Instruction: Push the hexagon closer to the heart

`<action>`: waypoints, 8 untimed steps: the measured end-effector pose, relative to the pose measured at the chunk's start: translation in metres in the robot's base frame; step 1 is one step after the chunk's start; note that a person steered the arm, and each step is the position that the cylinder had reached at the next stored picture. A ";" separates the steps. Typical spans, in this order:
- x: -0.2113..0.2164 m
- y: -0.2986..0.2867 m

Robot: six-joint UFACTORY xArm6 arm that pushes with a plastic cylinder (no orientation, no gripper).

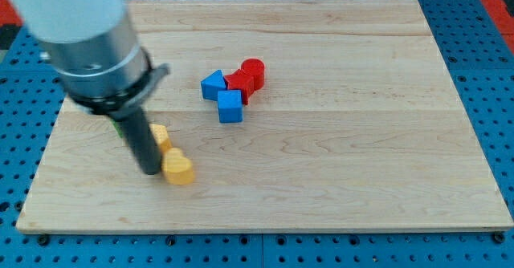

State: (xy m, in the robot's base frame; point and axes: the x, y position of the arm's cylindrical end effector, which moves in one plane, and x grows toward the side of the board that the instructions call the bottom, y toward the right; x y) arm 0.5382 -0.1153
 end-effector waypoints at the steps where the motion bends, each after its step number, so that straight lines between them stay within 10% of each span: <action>1: 0.000 0.068; 5: -0.072 -0.064; 8: -0.043 0.075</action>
State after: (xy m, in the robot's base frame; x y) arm 0.4953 -0.0404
